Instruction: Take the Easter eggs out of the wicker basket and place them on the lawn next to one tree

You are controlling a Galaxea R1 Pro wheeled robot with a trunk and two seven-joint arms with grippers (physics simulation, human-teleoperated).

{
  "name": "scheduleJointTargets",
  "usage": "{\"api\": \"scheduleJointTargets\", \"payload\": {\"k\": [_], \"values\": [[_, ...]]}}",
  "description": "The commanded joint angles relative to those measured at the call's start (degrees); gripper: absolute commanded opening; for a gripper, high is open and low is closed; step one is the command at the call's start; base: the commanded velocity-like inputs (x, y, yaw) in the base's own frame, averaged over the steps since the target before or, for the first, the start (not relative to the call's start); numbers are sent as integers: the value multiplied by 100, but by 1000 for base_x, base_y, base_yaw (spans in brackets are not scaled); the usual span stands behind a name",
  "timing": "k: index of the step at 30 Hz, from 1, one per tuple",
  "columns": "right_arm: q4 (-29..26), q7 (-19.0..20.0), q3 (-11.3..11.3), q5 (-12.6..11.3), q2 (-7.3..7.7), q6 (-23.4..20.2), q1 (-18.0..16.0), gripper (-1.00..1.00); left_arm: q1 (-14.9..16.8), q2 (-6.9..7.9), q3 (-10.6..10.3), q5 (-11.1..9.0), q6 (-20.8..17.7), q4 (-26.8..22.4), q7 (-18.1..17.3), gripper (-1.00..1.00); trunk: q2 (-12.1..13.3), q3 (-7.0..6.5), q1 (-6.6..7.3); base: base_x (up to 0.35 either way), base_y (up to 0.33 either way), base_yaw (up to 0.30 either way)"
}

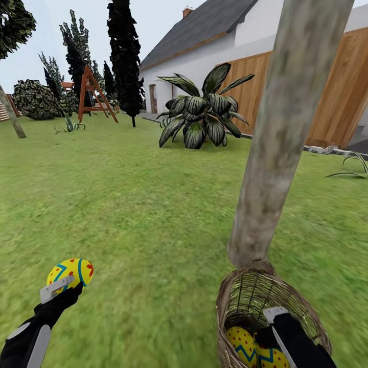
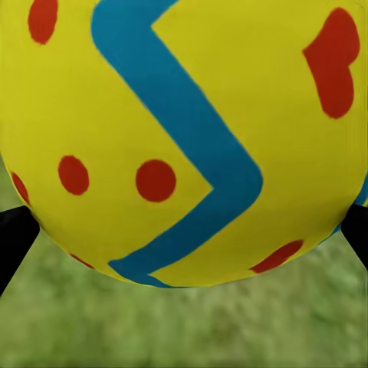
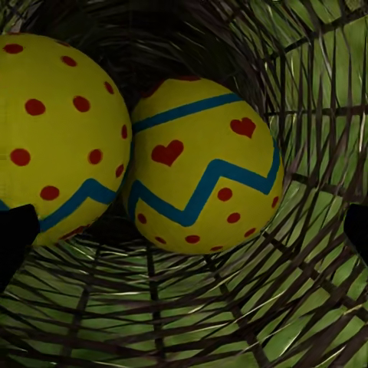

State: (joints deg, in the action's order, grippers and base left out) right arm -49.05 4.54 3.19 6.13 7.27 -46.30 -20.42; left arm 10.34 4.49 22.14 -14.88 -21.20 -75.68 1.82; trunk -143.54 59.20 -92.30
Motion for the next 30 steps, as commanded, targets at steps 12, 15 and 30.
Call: {"api": "scheduleJointTargets", "payload": {"k": [12, 15, 30], "values": [[-17, 39, 110, 72, -226, -37, -5, 100, -1, 1, 9, -59, -33, -8, 12, -100, -2, 6, 1, 126, 62, 0], [-17, 38, 109, 72, -226, -37, -4, 100, -1, 1, 9, -59, -33, -8, 11, -100, -2, 6, 1, 80, 300, 0], [-17, 38, 74, 72, -203, -38, -3, 100, -2, -27, 9, -59, -33, -8, 11, -100, -6, 72, -7, 16, 23, 0]]}}
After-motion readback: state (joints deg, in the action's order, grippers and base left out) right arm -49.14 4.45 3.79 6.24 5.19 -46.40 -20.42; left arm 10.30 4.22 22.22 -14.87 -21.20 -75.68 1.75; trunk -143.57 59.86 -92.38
